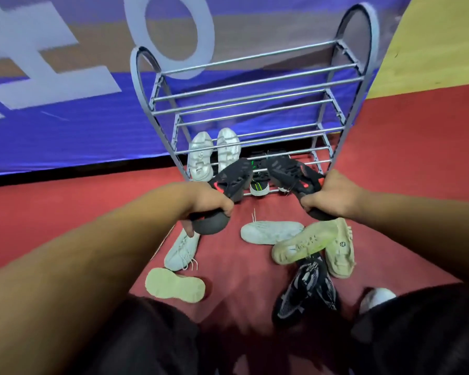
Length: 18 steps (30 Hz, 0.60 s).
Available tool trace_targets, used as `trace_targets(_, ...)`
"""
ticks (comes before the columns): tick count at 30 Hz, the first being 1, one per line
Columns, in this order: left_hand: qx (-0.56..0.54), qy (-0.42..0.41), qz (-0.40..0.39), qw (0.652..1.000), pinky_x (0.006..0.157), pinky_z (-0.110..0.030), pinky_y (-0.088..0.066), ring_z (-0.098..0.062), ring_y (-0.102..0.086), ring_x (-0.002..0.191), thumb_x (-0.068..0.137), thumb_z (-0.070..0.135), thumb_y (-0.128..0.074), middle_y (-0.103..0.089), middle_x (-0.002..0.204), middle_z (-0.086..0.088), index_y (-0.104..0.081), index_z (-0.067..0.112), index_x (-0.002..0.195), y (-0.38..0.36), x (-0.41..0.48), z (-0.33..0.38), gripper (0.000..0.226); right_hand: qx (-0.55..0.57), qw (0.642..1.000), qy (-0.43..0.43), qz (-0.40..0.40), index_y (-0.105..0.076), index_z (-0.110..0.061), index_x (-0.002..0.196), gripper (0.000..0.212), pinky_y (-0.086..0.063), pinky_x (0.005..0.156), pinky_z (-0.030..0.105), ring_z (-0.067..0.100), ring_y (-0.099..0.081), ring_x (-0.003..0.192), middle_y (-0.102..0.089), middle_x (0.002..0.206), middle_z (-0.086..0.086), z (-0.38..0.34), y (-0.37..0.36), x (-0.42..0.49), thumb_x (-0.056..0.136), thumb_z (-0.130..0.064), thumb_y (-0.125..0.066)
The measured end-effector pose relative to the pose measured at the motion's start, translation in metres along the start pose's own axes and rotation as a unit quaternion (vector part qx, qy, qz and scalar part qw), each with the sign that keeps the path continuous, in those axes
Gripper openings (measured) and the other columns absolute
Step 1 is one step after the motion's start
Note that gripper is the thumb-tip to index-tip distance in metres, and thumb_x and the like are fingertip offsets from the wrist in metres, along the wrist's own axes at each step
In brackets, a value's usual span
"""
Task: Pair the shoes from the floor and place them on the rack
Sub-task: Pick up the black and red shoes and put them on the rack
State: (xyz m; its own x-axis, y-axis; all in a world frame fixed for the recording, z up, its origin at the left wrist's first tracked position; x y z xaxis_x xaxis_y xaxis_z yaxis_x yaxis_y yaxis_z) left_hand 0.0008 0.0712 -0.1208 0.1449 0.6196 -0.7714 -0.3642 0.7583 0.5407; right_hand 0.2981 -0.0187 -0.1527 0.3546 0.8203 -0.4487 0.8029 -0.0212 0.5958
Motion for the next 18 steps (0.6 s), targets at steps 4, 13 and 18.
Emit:
trace_targets(4, 0.04, -0.023, 0.054, 0.997, 0.052, -0.05, -0.061, -0.044, -0.074, 0.065, 0.059, 0.037, -0.077, -0.069, 0.09, -0.023, -0.068, 0.003, 0.092, 0.015, 0.021, 0.035, 0.048, 0.002, 0.999, -0.021, 0.035, -0.073, -0.002, 0.082, 0.042, -0.048, 0.046, 0.024, 0.021, -0.068, 0.055, -0.071, 0.065, 0.007, -0.003, 0.007, 0.025, 0.051, -0.029, -0.083)
trace_targets(13, 0.141, -0.135, 0.201, 0.96, 0.068, -0.029, -0.047, -0.029, -0.068, 0.087, 0.082, 0.05, -0.07, -0.065, 0.081, -0.009, -0.061, 0.012, 0.075, 0.012, 0.123, 0.129, 0.04, 0.0, 0.998, -0.016, 0.069, -0.07, -0.006, 0.063, 0.034, -0.052, 0.045, 0.027, 0.018, -0.064, 0.046, -0.067, 0.053, 0.003, 0.001, 0.004, 0.124, 0.047, -0.035, -0.078)
trace_targets(18, 0.127, -0.175, 0.21, 0.954, 0.074, -0.032, -0.043, -0.033, -0.061, 0.097, 0.089, 0.045, -0.063, -0.062, 0.081, -0.014, -0.052, 0.009, 0.072, 0.003, 0.187, 0.158, 0.042, -0.025, 0.994, 0.017, 0.102, -0.069, -0.003, 0.095, 0.074, -0.063, 0.073, 0.038, 0.032, -0.071, 0.088, -0.07, 0.101, 0.017, 0.0, 0.0, 0.188, 0.042, -0.054, -0.067)
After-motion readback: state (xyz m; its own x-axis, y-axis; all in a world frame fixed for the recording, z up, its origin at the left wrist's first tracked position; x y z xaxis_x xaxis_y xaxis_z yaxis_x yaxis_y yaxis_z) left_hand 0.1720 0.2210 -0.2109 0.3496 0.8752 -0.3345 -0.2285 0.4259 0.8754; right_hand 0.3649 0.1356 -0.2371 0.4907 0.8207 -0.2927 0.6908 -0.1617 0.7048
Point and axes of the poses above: each hand's wrist, its own x-axis towards the middle knuckle, its own y-axis out of the back of the hand, z = x × y, the point moved 8 cm from there along x, towards the middle knuckle
